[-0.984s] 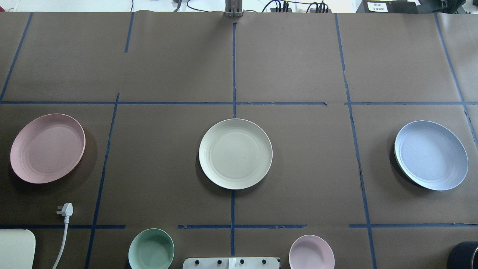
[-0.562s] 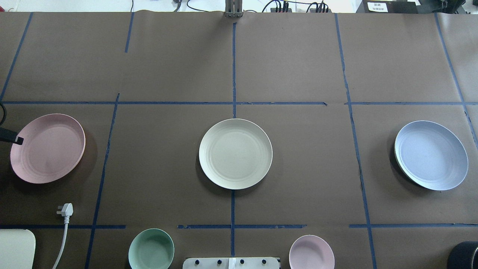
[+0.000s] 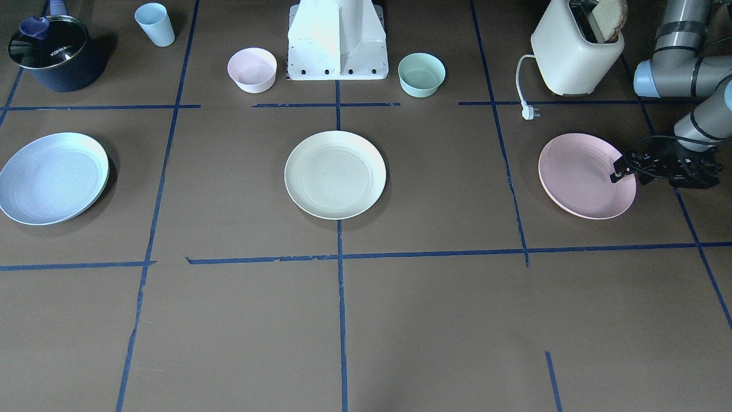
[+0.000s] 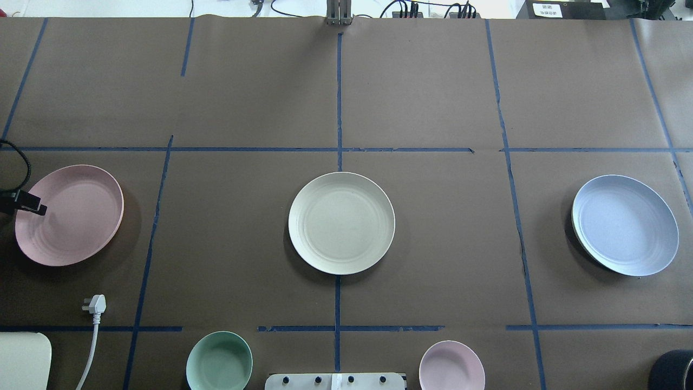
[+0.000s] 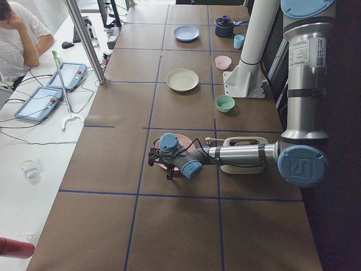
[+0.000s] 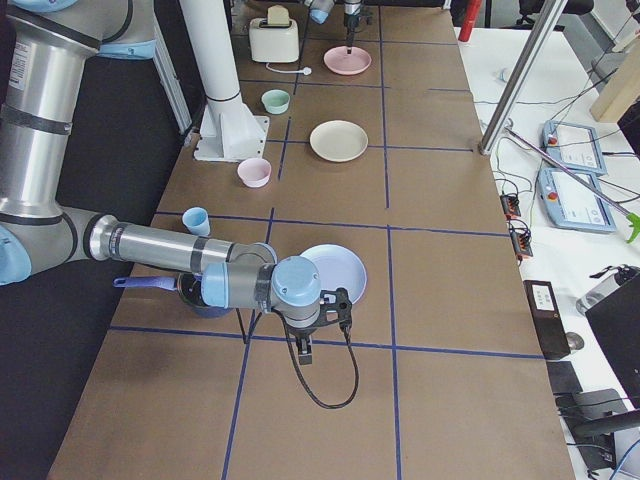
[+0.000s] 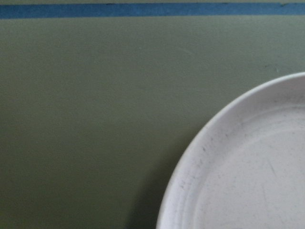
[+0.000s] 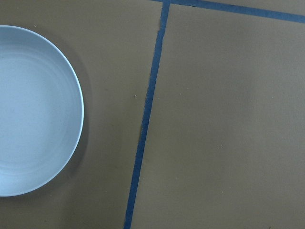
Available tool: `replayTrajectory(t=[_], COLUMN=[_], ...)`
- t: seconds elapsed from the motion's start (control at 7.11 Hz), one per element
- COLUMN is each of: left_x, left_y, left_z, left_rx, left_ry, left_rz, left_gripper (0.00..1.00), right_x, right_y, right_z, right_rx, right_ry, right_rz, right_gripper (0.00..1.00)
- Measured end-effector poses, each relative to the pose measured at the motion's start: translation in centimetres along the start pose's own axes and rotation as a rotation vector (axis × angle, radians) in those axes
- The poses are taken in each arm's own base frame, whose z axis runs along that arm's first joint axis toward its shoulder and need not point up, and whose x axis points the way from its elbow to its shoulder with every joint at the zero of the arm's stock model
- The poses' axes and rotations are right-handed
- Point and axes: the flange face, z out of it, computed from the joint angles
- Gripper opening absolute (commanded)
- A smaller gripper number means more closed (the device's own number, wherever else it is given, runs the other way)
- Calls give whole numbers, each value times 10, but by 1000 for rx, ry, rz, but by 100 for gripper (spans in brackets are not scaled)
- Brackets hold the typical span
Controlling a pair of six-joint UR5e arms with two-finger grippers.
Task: Stack three plates with pink and blue
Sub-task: 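Reach the left gripper to the pink plate rim and grasp it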
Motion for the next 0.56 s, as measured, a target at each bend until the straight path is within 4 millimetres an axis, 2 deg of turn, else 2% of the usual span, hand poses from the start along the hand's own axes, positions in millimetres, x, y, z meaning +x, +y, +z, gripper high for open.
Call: replayTrajectory(t=[0.14, 0.56], left_x=[1, 11], left_y=[0, 5], left_z=[0, -7], left_rx=[-2, -37], left_ry=[4, 76], left_rz=[1, 14], left_gripper=[0, 0], right_x=[0, 1], right_y=[0, 4], right_z=[0, 2], right_rx=[0, -4], right_ry=[0, -1], right_rz=[-2, 0], right_gripper=[100, 100])
